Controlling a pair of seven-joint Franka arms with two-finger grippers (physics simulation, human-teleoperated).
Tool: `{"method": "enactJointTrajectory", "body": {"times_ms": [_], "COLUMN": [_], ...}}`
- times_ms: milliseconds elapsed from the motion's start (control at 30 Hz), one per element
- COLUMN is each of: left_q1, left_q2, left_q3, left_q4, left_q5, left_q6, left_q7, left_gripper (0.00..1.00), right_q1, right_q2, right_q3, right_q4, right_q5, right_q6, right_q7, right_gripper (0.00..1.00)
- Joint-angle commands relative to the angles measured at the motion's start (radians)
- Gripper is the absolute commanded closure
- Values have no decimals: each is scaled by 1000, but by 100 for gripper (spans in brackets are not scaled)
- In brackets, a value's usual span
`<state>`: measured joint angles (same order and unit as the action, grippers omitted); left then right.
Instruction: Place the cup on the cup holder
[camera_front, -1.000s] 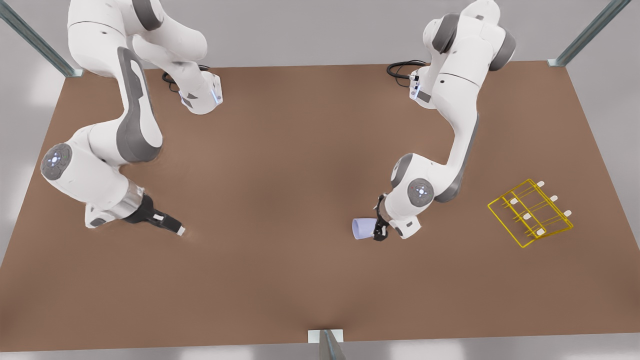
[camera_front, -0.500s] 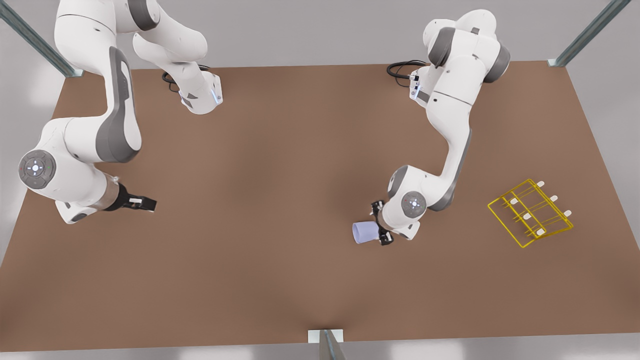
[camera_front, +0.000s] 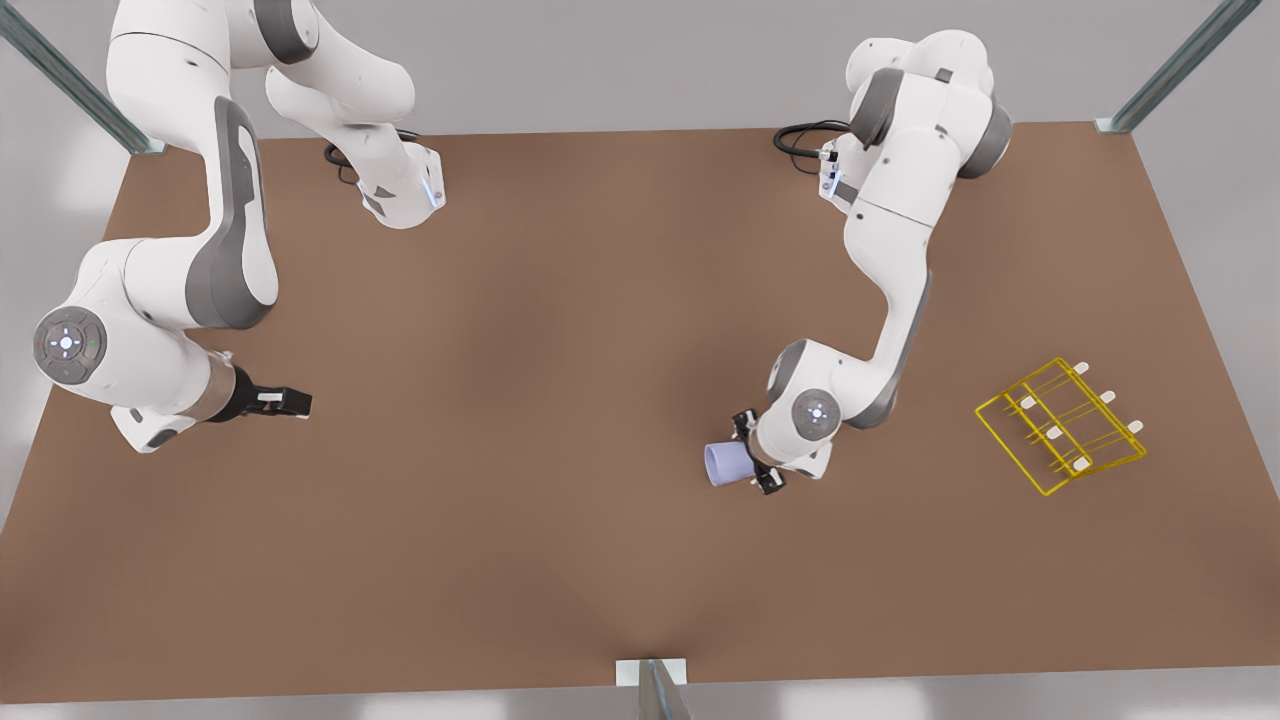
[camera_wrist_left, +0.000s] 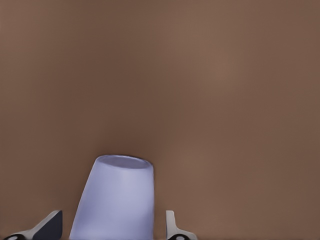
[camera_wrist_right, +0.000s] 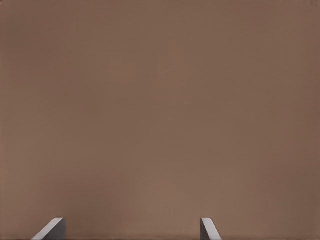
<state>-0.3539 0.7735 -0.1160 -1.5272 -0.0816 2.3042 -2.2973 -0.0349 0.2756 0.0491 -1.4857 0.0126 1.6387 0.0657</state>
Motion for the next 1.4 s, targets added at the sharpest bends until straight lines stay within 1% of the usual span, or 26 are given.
{"method": "enactJointTrajectory", "body": {"times_ms": [0,400,433,467,567,600,633,667,700,733,767,800,833,900,933,967,1000,1033,1100,1133,1233,1300,1333,1367], "left_q1": [-4,-27,-27,-27,-27,-27,-25,0,0,1,1,-11,-42,-43,-53,-164,-325,-454,-648,-689,-754,-772,-783,-778], "left_q2": [7,58,58,53,47,6,-51,-89,-85,-86,-86,-85,-76,-91,-92,-114,-123,-122,-85,-63,18,85,151,197], "left_q3": [-1,-4,-4,-4,-5,-5,-4,7,12,15,32,71,122,134,185,353,588,783,1042,1118,1256,1309,1346,1349], "left_q4": [1,1,1,1,1,-5,-11,4,45,62,94,117,125,131,140,111,68,33,-28,-33,-33,-30,-30,-33], "left_q5": [0,0,-1,-1,0,5,3,6,108,115,128,166,258,365,367,344,281,200,154,155,160,184,227,287], "left_q6": [34,103,103,100,92,83,-38,-212,-295,-327,-405,-453,-486,-525,-528,-505,-499,-493,-494,-496,-494,-474,-439,-410], "left_q7": [-123,-125,-126,-125,-123,-108,-45,12,2,9,12,12,9,10,15,77,224,373,547,607,679,679,679,668], "left_gripper": [0,0,22,39,37,35,33,33,33,34,34,34,34,34,34,34,34,34,34,34,34,34,34,34], "right_q1": [0,0,0,0,0,0,0,0,0,0,0,0,0,0,0,0,0,1,1,1,4,1,1,1], "right_q2": [-1,13,13,13,13,14,17,19,19,19,19,19,19,19,19,19,19,19,17,19,19,19,19,19], "right_q3": [0,-2,-2,-2,-2,-2,-2,-2,-3,-2,-2,-2,-2,-2,-2,-2,-2,-3,-5,-3,-3,-2,-2,-2], "right_q4": [1,22,22,22,22,22,28,32,32,32,32,32,32,32,32,32,32,32,42,44,47,47,47,47], "right_q5": [1,1,1,1,1,1,1,1,1,1,1,1,1,1,1,1,0,-5,-17,-17,-13,-11,-11,-11], "right_q6": [-3,0,0,0,4,4,4,4,4,4,4,4,4,4,4,4,4,9,33,35,47,47,47,47], "right_q7": [-81,-81,-81,-81,-83,-83,-83,-81,-81,-81,-81,-81,-81,-81,-81,-81,-81,-80,-58,-58,-37,-38,-38,-38], "right_gripper": [0,0,0,0,0,0,0,0,0,0,0,0,0,0,0,0,0,0,0,0,0,0,0,0]}}
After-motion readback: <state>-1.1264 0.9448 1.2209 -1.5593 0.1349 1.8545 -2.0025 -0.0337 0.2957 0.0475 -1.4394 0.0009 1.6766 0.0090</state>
